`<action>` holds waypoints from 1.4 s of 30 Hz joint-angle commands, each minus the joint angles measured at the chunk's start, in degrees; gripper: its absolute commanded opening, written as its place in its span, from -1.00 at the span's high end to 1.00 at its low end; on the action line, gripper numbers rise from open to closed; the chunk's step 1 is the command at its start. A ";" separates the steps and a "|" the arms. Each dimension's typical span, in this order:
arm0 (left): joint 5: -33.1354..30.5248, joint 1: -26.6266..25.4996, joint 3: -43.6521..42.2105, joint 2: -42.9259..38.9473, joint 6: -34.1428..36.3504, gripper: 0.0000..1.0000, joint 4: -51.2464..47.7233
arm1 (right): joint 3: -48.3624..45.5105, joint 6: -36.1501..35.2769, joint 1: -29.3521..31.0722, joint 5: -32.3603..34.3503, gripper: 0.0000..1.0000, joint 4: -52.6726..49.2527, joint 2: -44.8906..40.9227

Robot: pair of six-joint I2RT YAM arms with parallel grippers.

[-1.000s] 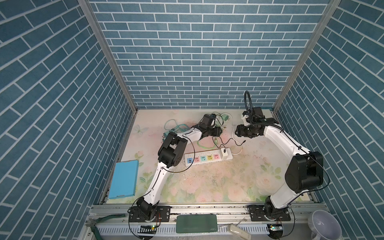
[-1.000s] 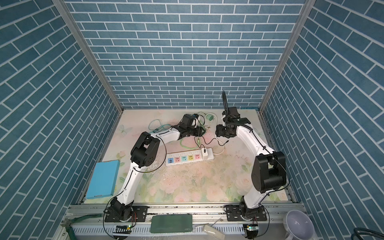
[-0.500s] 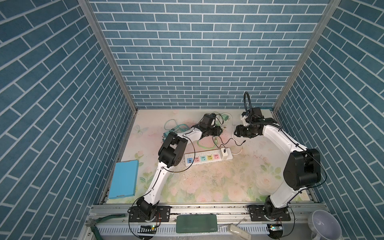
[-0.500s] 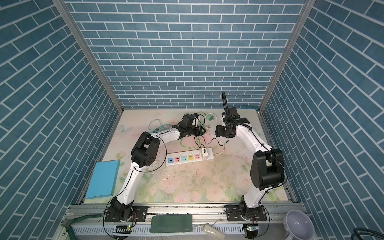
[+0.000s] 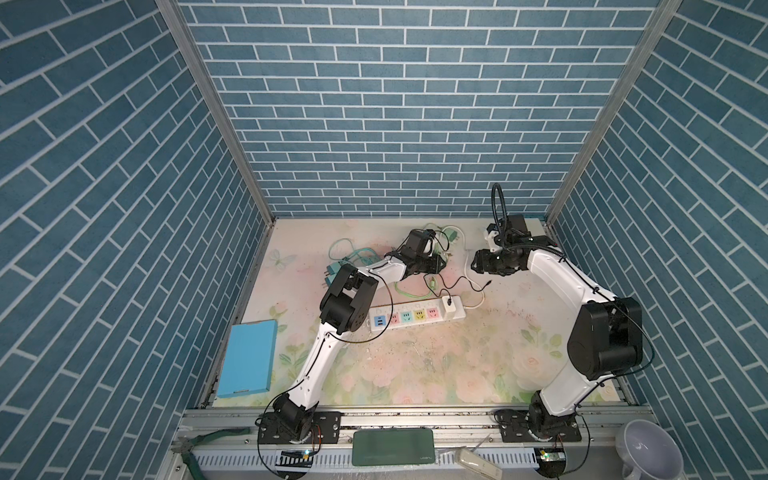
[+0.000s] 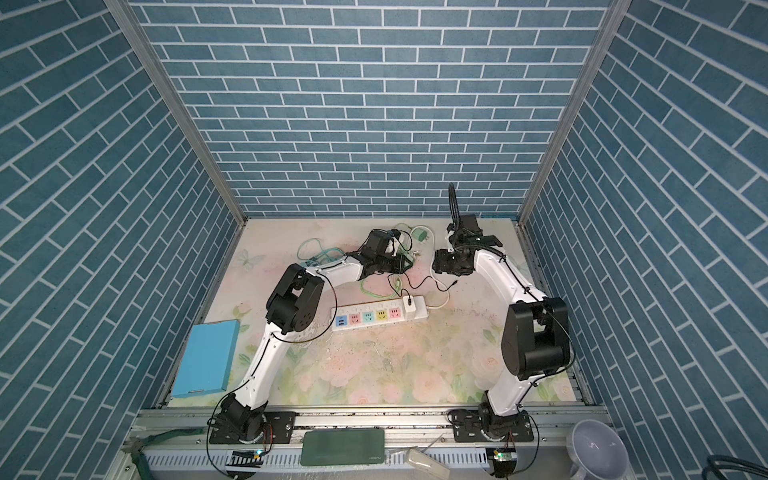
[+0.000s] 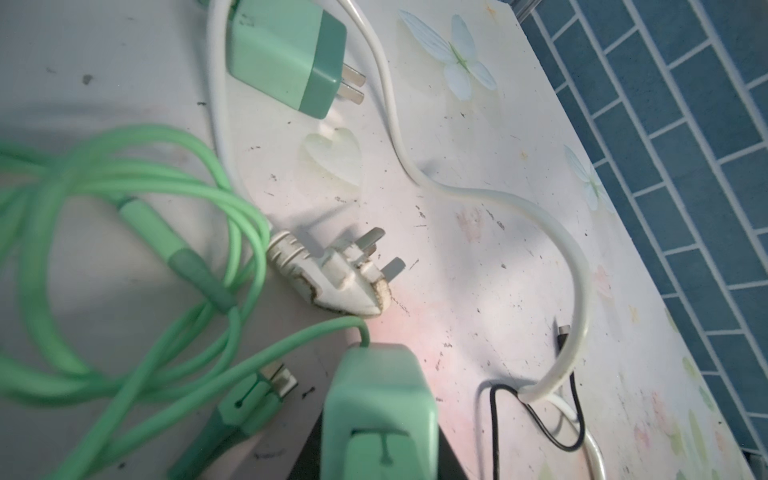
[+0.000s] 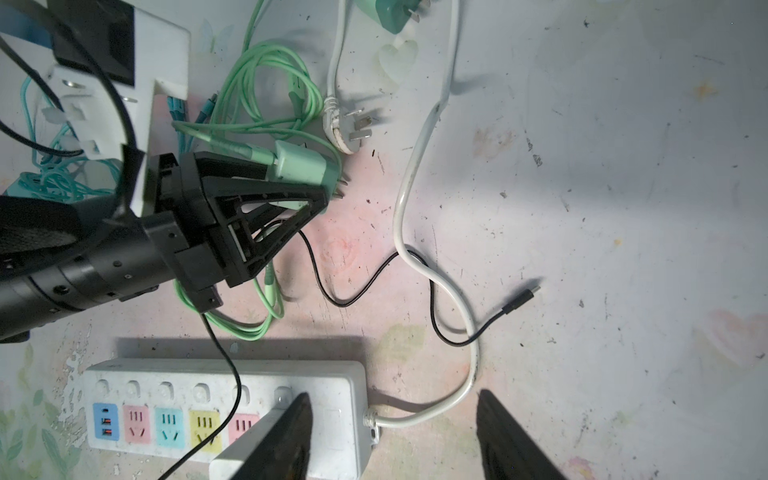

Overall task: Insert the plug
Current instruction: 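Close the left gripper on the mint-green charger block, then carry the mint-green charger with the left gripper over the power strip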

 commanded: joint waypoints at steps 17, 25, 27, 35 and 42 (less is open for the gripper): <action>4.59 -0.01 0.55 -16.92 24.32 0.60 -18.91 | -2.32 -7.65 -0.36 -5.83 -0.27 3.51 -6.21; 0.49 0.31 -11.21 -31.29 30.67 0.57 -22.62 | -3.71 -5.92 -0.36 -9.00 -0.27 4.28 -7.69; 1.23 0.99 -11.30 -32.61 30.10 0.57 -26.50 | -4.24 -4.86 -0.33 -9.62 -0.28 4.53 -8.25; 1.80 1.54 -22.49 -37.58 31.23 0.70 -30.71 | -8.19 -3.04 -0.36 -11.10 -0.27 3.52 -10.89; 2.41 0.36 -29.14 -42.51 34.67 0.67 -30.18 | -10.78 -2.64 -0.36 -9.44 -0.27 1.17 -13.71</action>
